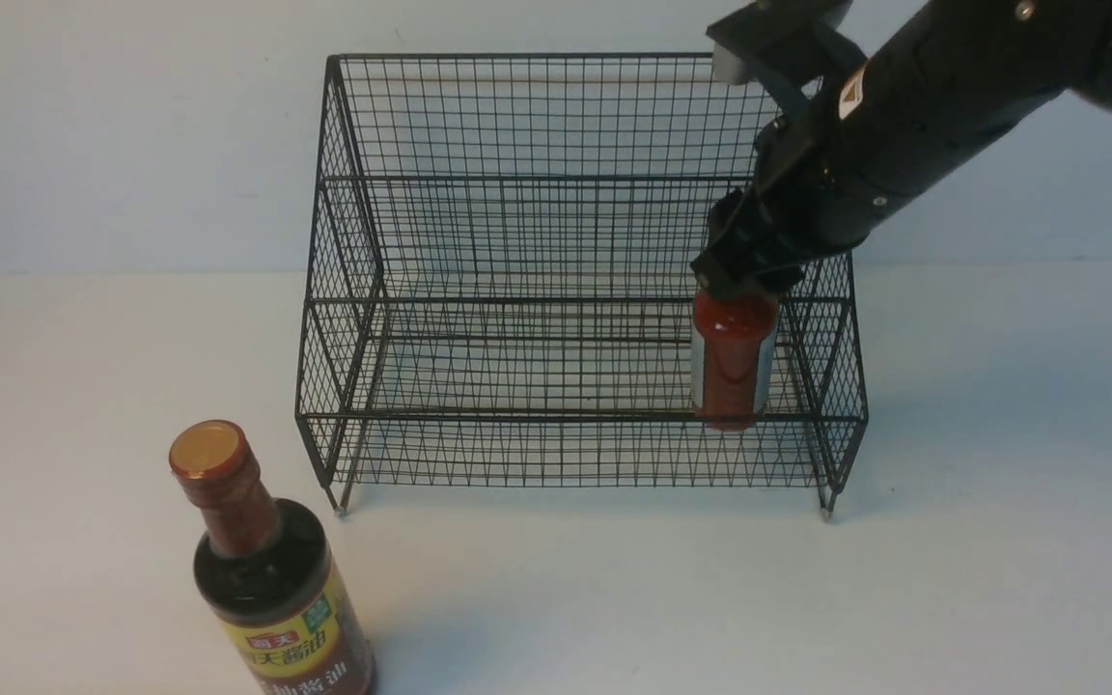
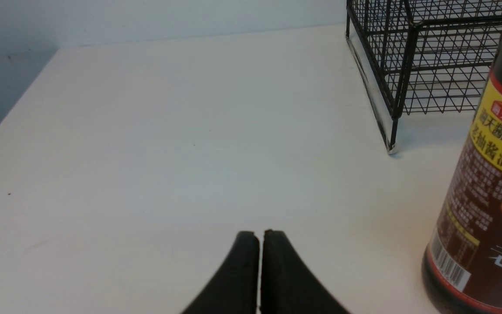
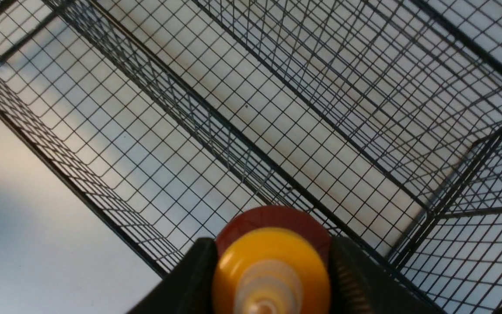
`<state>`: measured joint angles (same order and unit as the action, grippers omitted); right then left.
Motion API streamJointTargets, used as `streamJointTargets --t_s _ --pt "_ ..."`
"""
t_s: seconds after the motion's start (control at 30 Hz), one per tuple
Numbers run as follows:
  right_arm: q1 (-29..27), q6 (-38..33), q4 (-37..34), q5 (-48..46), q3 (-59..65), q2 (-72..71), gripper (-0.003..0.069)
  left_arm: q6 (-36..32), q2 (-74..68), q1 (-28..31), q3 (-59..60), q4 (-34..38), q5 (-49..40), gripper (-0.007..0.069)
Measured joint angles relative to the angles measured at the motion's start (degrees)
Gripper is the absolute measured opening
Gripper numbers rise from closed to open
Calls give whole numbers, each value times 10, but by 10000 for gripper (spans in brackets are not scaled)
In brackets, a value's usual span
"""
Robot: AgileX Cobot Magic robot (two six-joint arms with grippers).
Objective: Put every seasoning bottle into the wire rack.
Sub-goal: Use the right arm to put the condiment bottle back on the shelf
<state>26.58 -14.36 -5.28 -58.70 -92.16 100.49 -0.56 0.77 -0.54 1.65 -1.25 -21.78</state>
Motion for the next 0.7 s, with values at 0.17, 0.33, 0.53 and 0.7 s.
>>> streamJointTargets --t_s 0.17,0.33,0.53,0.7 --pt "0 62 37 -2 0 16 300 0 0 0 0 0 0 -5" --pt "0 139 59 -4 0 42 300 0 0 0 0 0 0 -5" --pt "1 216 72 -3 -2 50 300 0 0 0 0 0 0 -5" --pt "1 221 73 -7 -4 51 300 0 0 0 0 0 0 -5"
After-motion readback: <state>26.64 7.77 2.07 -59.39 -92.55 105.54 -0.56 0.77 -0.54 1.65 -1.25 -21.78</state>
